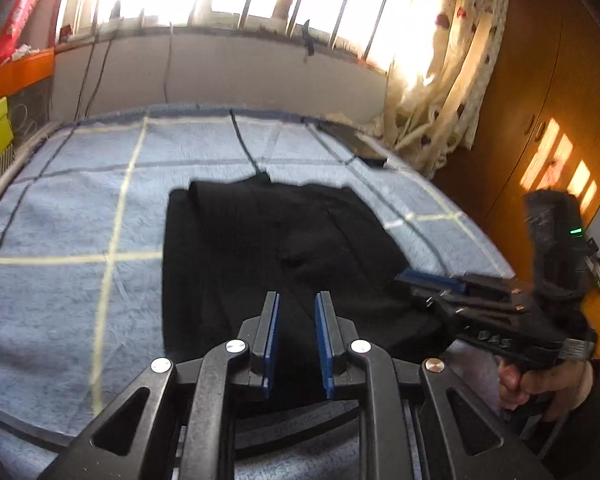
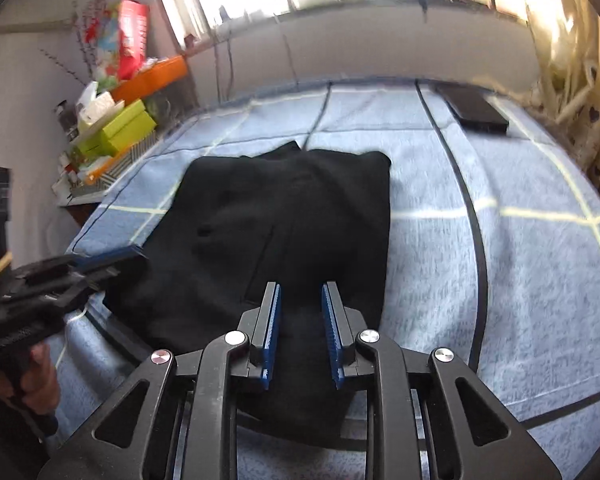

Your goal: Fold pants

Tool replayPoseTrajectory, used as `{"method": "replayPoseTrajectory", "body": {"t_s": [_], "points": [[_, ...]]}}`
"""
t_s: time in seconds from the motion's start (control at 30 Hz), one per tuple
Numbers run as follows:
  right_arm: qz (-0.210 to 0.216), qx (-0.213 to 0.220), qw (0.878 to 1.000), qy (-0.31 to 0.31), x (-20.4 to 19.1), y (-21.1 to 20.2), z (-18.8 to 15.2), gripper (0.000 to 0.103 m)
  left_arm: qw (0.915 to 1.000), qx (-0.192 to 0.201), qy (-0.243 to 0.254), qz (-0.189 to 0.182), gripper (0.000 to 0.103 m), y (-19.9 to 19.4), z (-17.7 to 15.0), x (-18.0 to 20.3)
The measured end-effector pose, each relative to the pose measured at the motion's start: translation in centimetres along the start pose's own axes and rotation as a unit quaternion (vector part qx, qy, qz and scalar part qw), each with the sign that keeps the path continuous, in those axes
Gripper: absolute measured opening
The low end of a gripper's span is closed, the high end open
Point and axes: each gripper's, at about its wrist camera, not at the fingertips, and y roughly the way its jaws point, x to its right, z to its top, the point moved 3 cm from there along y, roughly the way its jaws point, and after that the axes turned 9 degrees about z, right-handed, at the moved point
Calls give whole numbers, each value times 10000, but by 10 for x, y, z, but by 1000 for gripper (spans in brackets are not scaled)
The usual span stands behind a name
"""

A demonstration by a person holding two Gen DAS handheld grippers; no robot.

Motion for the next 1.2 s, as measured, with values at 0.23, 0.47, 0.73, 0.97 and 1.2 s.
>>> {"method": "replayPoseTrajectory", "body": {"t_s": [0.23,0.47,0.73,0.97,1.2], "points": [[182,-12,9995,-244,3,3,21,22,9999,-48,98,94,20,-2,-9,-4],[-219,114,9991,-338,21,11,55,23,9975,42,213,670,20,15,30,-7],[-494,-209,9981,-316,42,46,60,23,9929,-152,221,1161,20,58,52,-20],[-539,-161,9976,-414,42,47,58,23,9919,21,215,1254,26,60,47,-21],[-471,-99,9980,-401,31,26,52,36,9916,-16,221,1276,27,46,50,-21]]}}
